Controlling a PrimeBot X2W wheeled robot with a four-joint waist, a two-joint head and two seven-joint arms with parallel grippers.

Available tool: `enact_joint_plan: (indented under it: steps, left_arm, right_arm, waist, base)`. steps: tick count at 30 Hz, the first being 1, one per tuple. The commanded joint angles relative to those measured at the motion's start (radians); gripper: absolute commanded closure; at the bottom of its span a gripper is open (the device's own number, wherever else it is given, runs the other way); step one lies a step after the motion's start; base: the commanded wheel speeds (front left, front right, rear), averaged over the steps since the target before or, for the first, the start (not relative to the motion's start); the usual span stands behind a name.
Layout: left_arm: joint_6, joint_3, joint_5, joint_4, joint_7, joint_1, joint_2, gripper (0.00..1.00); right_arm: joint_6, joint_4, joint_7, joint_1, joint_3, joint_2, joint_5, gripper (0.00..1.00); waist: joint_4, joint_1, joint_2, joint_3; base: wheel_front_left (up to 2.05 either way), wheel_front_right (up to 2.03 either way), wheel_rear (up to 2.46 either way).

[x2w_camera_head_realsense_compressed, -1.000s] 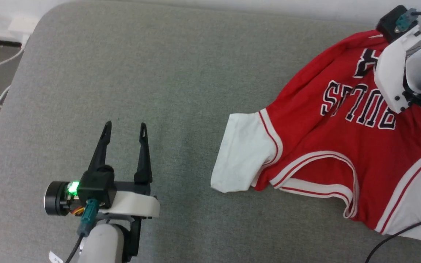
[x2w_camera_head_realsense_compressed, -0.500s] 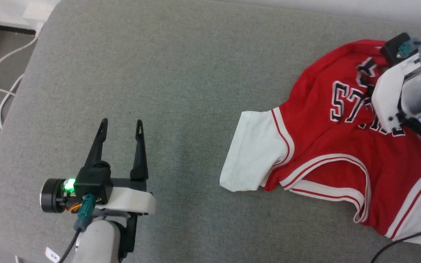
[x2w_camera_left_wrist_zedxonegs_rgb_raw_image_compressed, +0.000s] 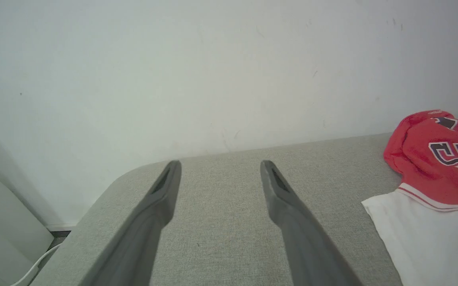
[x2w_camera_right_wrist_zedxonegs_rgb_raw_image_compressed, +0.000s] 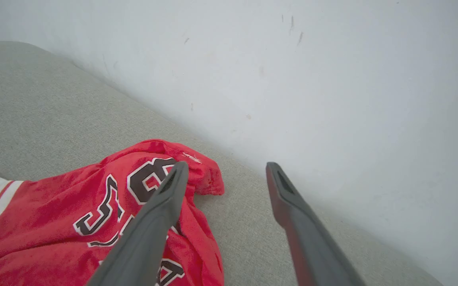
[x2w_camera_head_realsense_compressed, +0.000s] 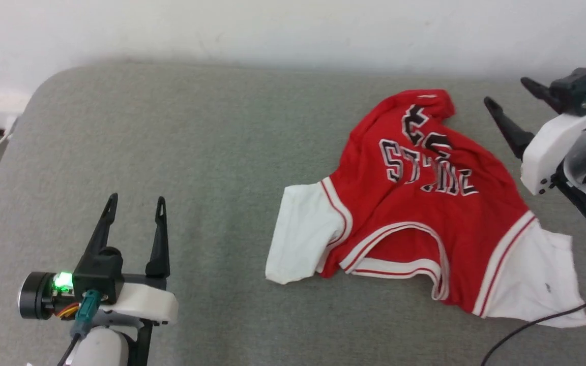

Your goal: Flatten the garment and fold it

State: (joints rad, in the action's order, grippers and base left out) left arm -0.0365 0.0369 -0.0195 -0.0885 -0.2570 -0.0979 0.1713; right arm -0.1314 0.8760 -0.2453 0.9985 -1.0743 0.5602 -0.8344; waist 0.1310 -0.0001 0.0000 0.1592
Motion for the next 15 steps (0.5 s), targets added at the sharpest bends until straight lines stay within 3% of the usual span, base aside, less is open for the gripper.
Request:
enact_joint_plan:
  steps: [1,8,15]
  left_arm:
    - [0.012,-0.001,-0.003,-0.005,-0.005,0.01,0.013,0.0]
    - [0.08,0.017,-0.015,-0.088,-0.005,-0.023,0.057,0.0]
    - [0.14,0.072,-0.04,-0.156,0.077,-0.103,0.099,0.0]
  right_arm:
    - [0.001,-0.031,-0.012,-0.029,0.047,0.01,0.021,0.0]
    - [0.001,-0.329,-0.016,-0.245,0.48,0.05,0.214,0.0]
    - [0.001,-0.647,0.027,-0.621,0.837,-0.026,0.434,0.0]
  waist:
    - [-0.101,0.0001,0.0,-0.094]
    - [-0.142,0.0001,0.0,-0.13]
    - [-0.158,0.0001,0.0,-0.146]
  base:
    - [0.0,0.0,0.0]
    - [0.0,0.0,0.0]
    - [0.0,0.0,0.0]
